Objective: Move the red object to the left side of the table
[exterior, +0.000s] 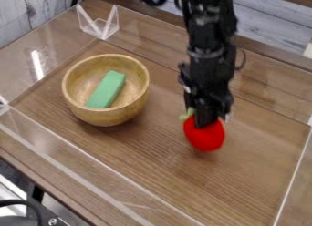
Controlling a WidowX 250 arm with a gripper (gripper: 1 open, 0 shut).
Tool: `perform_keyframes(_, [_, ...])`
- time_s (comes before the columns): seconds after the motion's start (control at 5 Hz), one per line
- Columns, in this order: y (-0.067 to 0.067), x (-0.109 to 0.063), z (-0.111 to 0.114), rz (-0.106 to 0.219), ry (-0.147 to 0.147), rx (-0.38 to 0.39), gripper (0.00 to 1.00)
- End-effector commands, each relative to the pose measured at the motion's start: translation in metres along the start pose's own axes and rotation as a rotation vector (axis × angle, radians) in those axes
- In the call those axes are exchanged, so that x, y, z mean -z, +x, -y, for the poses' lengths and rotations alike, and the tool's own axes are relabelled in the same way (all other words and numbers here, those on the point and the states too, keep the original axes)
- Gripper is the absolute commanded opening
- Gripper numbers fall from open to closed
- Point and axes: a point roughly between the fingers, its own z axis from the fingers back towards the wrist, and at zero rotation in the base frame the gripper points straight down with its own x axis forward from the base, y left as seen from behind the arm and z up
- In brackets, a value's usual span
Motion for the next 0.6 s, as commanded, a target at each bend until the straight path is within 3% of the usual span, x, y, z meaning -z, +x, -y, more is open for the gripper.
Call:
perform_keyframes(0.0, [0.003, -0.059, -0.01, 0.101, 0.081, -0.075, 0.0])
perform_keyframes(0.2, [-0.011, -0.088, -0.034, 0.119, 0.12, -0.205, 0.0])
perform_keyframes(0.4, [-0.027, -0.099, -0.046, 0.116, 0.128, -0.323, 0.0])
